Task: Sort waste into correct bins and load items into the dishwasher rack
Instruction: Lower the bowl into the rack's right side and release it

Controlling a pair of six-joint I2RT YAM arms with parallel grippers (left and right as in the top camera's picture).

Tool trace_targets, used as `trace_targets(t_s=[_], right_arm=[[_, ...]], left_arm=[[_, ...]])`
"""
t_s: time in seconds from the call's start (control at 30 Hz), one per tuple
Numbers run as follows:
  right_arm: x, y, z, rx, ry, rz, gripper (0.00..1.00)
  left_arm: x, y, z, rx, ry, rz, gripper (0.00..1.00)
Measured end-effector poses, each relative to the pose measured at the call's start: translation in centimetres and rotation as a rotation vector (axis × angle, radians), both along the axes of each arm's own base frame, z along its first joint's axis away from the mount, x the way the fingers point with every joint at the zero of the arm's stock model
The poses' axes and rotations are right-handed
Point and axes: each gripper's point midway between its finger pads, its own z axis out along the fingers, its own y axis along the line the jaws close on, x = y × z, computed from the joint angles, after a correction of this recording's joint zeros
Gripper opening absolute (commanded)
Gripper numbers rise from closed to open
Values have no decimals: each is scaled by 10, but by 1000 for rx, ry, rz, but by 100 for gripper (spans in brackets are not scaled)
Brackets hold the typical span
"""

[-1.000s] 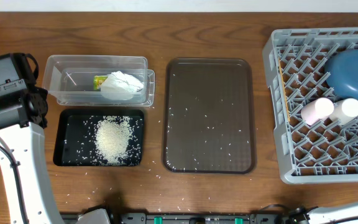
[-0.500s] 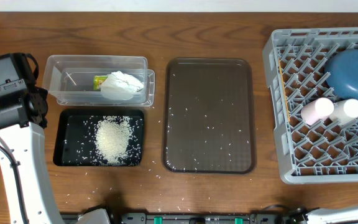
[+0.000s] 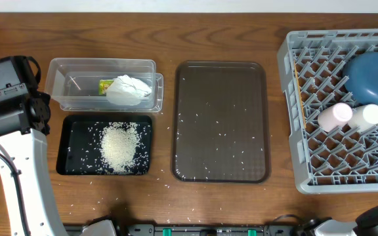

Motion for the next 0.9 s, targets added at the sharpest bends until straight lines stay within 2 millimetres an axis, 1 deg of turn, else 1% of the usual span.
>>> trace_targets(t_s=[0.13, 0.27, 0.33, 0.43, 0.53, 0.63, 0.7, 0.9], right_arm=[[15, -27, -19, -112, 122, -101, 1], [30, -45, -42, -173, 208, -146, 1], [35, -54, -57, -185, 243, -154, 1], [36, -63, -83, -168, 306, -163, 1], [35, -64, -104, -135, 350, -157, 1], [34, -59, -122, -84, 384, -140, 1], [31, -52, -132, -42, 407, -125, 2], [26, -40, -137, 8, 431, -100, 6]], left_arm=[[0, 0, 0, 0, 0, 0, 89], [0, 0, 0, 0, 0, 0, 89], [0, 0, 0, 0, 0, 0, 89], [0, 0, 0, 0, 0, 0, 89], [0, 0, 0, 0, 0, 0, 89], [0, 0, 0, 0, 0, 0, 89], [0, 0, 0, 0, 0, 0, 89], [0, 0, 0, 0, 0, 0, 89]])
